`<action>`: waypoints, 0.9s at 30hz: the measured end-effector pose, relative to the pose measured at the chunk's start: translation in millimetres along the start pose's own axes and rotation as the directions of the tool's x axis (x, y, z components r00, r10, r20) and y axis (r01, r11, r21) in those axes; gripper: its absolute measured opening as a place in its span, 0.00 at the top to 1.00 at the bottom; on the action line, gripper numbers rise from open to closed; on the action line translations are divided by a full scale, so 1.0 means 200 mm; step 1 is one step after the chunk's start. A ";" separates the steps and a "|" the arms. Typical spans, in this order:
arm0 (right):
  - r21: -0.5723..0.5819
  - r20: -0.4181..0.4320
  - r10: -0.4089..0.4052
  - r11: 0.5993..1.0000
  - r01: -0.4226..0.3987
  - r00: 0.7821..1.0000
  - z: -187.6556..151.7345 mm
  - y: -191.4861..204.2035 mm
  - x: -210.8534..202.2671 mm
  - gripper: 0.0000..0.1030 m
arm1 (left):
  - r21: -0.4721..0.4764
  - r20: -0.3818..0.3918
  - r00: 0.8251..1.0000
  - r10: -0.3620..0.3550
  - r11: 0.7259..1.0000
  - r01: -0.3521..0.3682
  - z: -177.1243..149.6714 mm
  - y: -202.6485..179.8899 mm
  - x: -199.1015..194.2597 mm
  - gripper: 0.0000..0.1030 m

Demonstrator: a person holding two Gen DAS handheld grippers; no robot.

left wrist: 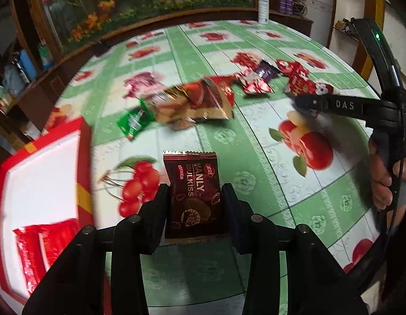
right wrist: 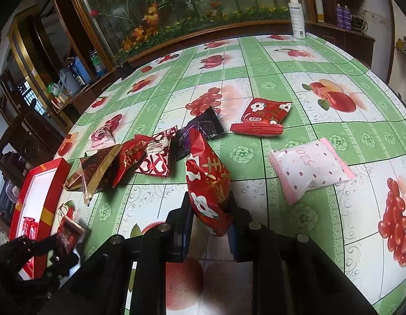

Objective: Organize snacks
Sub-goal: 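Carry the chocolate packet into the tray with left while right drops the red-white packet there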

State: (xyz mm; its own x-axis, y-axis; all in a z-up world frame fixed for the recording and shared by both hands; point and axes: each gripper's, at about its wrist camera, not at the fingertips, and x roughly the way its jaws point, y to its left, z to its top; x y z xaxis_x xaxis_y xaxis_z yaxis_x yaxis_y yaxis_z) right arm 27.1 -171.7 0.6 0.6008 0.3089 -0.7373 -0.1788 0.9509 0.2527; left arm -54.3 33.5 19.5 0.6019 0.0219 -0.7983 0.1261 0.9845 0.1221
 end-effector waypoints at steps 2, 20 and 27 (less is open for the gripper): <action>-0.001 0.001 -0.001 1.000 0.001 1.000 0.00 0.00 0.00 0.77 | -0.003 0.013 1.000 0.017 1.000 -0.017 0.00 0.01 -0.01 0.63; 0.005 0.019 -0.037 0.999 0.037 0.999 0.01 -0.01 0.00 0.77 | -0.070 0.082 0.993 0.083 0.995 -0.077 -0.01 0.17 -0.12 0.63; 0.068 0.071 -0.086 0.994 0.081 0.994 0.01 -0.08 -0.05 0.77 | -0.118 0.093 0.990 0.102 0.989 -0.091 -0.03 0.27 -0.16 0.63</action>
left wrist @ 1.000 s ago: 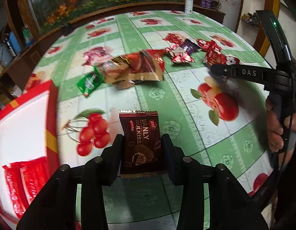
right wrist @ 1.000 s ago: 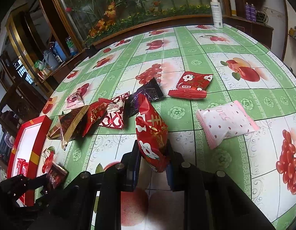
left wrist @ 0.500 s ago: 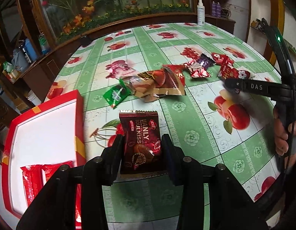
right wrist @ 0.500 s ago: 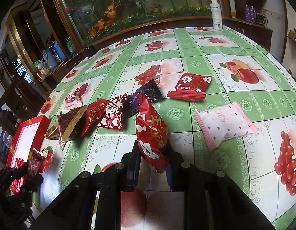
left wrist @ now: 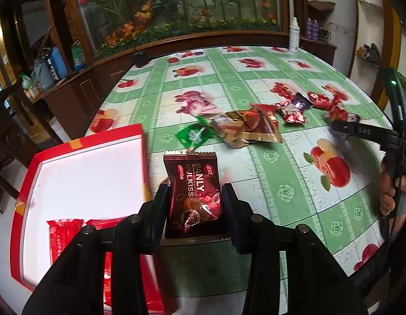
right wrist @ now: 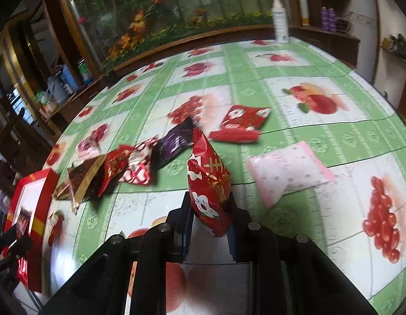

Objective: Organize snacks
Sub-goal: 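Carry the chocolate packet into the tray with left while right drops the red-white packet there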

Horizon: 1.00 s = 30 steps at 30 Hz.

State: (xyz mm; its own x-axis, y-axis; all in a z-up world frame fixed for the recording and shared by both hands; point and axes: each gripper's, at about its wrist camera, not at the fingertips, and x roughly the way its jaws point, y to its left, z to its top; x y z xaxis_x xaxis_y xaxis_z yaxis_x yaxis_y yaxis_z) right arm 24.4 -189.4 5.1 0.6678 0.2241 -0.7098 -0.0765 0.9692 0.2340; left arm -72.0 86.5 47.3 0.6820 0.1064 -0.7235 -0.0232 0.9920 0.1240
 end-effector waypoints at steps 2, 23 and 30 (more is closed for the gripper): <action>0.044 0.035 0.002 0.999 -0.004 0.999 0.00 -0.04 -0.04 0.77 | -0.020 0.003 1.000 0.006 1.000 -0.006 0.00 0.04 -0.01 0.63; 0.207 0.026 -0.005 0.978 0.000 1.000 -0.03 -0.20 -0.05 0.77 | -0.140 0.091 0.991 0.101 0.986 -0.088 -0.05 0.36 -0.16 0.63; 0.216 0.025 -0.018 0.976 0.012 1.000 -0.03 -0.21 -0.05 0.77 | -0.159 0.107 0.986 0.124 0.982 -0.106 -0.06 0.41 -0.18 0.62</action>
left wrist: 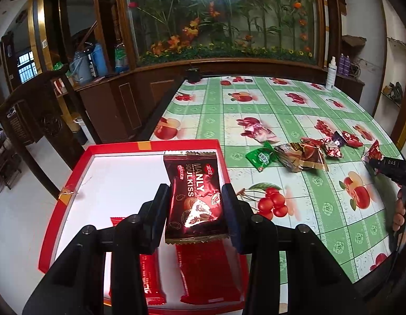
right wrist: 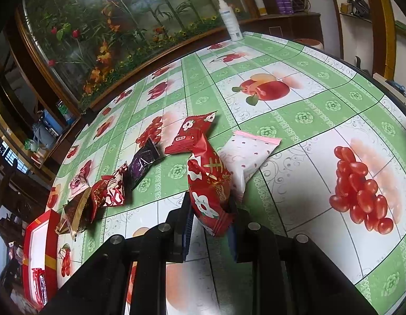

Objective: Organize snacks
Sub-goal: 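Carry the chocolate packet into the tray with left while right drops the red-white packet there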

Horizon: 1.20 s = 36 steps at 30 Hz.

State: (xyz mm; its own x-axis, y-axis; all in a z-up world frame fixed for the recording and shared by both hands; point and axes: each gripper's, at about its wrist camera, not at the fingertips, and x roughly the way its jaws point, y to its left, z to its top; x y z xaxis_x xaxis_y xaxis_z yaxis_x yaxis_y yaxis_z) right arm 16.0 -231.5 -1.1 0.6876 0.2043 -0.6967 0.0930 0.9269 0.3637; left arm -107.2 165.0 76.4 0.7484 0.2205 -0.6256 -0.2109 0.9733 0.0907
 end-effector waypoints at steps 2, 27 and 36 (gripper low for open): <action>0.003 -0.001 -0.004 1.000 0.004 1.000 0.00 0.00 0.00 0.77 | -0.005 0.003 1.000 0.003 1.000 -0.003 0.00 0.02 0.00 0.63; -0.376 -0.271 0.481 0.744 -0.552 0.834 -0.58 1.33 -0.08 0.78 | -0.128 -0.131 0.985 0.116 0.983 -0.133 -0.14 0.41 0.18 0.62; -0.462 -0.382 0.495 0.629 -0.625 0.780 -0.76 1.53 -0.08 0.48 | -0.160 -0.100 0.982 0.158 0.972 -0.173 -0.15 0.54 0.13 0.33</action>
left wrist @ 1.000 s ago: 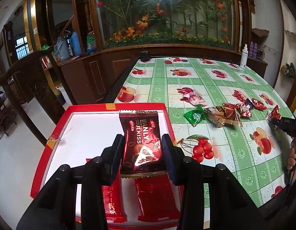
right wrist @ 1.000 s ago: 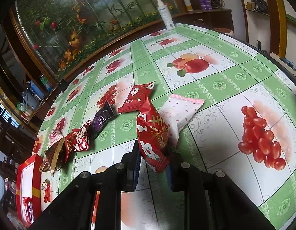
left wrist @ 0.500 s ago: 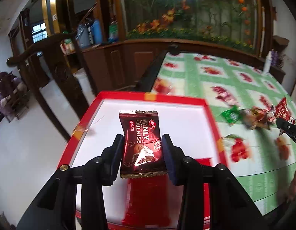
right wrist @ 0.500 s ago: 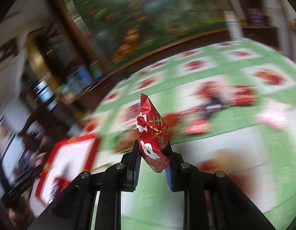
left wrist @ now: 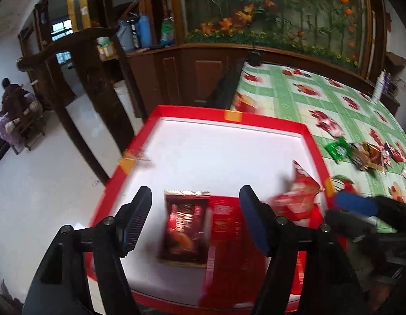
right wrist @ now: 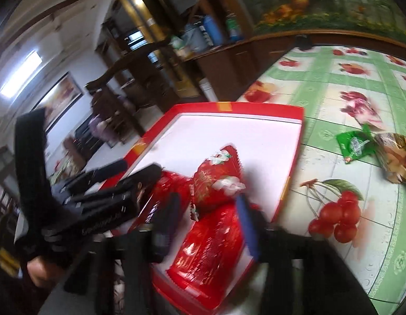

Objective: Organize snacks
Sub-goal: 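Carry the chocolate packet into the tray with left while right drops the red-white packet there, then move both open grippers back over the snacks on the table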

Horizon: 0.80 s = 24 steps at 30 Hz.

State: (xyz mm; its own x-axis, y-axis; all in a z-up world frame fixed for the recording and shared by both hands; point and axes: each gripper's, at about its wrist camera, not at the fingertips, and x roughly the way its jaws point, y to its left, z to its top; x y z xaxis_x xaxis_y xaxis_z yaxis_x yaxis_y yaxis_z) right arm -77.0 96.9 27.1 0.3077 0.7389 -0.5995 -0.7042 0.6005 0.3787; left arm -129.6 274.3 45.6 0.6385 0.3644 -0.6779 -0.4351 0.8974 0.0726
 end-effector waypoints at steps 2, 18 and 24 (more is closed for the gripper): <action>0.006 0.035 -0.034 0.999 0.034 0.999 0.01 -0.06 -0.06 0.47 | -0.030 0.002 1.000 0.031 0.999 -0.031 0.01 0.06 0.00 0.33; 0.459 0.204 -0.628 0.739 0.493 0.751 -0.21 -1.18 -1.08 0.40 | 0.019 -0.004 0.999 0.044 0.999 -0.044 0.13 -0.11 -0.02 0.33; 0.677 0.246 -0.645 0.648 0.347 0.724 -0.38 -1.46 -1.40 0.33 | 0.086 -0.013 1.000 -0.004 0.996 0.005 0.13 -0.28 -0.07 0.33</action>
State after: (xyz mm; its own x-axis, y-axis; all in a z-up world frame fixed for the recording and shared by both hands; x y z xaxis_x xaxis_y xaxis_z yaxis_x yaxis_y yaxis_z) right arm -5.9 -309.0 31.7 0.8342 0.2228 -0.5044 0.0836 0.8531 0.5151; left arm -96.2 225.1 70.3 0.6316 0.3576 -0.6879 -0.3756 0.9173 0.1320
